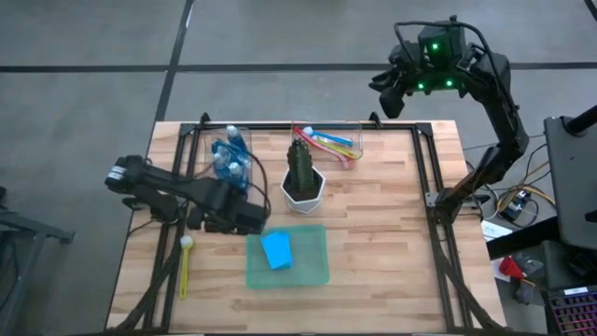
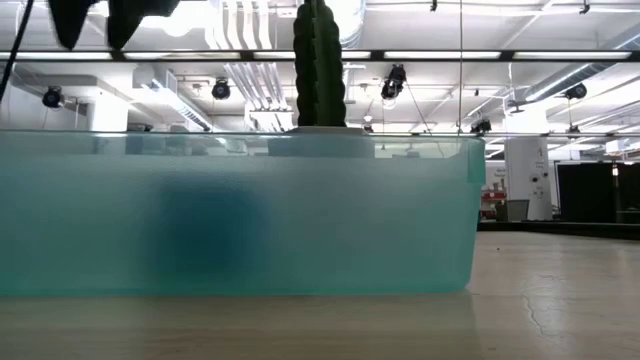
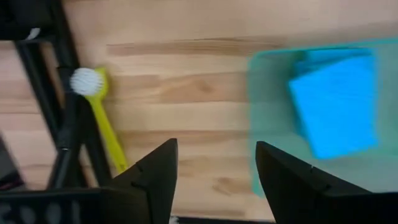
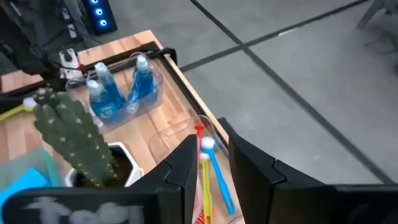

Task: Pick & Place Kitchen Sink Supplies
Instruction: Put the green dish brush into the right transparent bin

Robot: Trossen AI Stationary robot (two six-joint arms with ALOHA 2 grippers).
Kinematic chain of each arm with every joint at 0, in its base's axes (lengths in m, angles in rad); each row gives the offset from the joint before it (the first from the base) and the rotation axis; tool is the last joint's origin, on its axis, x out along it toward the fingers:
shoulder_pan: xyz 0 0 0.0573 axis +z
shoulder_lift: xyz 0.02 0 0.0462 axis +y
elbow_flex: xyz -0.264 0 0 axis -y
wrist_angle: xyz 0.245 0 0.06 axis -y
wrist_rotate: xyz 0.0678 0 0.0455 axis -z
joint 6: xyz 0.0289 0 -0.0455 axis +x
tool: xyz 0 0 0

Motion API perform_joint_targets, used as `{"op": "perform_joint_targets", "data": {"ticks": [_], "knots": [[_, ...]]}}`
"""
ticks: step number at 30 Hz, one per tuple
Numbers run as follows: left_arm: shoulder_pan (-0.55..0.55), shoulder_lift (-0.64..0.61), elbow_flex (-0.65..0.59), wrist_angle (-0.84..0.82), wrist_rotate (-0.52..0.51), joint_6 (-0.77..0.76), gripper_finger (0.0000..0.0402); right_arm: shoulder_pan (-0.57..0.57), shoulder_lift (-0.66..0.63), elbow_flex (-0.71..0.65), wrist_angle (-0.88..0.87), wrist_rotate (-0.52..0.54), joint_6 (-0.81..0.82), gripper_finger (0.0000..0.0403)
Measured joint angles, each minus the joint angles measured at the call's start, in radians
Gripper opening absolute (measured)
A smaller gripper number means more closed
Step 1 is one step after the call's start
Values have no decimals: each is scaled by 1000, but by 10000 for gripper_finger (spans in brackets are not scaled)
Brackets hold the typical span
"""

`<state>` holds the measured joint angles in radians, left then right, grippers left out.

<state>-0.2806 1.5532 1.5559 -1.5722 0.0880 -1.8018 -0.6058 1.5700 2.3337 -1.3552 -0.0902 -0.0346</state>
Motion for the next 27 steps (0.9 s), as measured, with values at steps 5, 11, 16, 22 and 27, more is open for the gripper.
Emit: {"op": "perform_joint_targets", "data": {"ticks": [5,11,16,22,27], "knots": [[-42,21,-128,1,79,-24,207,22,0,0,0,-44,24,72],[-75,13,-299,1,167,-85,207,57,0,0,-1,-69,13,60],[-96,12,-400,30,183,-93,207,78,0,0,-1,-71,9,56],[-108,12,-509,78,213,-90,207,83,1,0,-1,-71,5,62],[-115,12,-590,112,251,-85,207,83,1,0,-1,-71,6,66]]}}
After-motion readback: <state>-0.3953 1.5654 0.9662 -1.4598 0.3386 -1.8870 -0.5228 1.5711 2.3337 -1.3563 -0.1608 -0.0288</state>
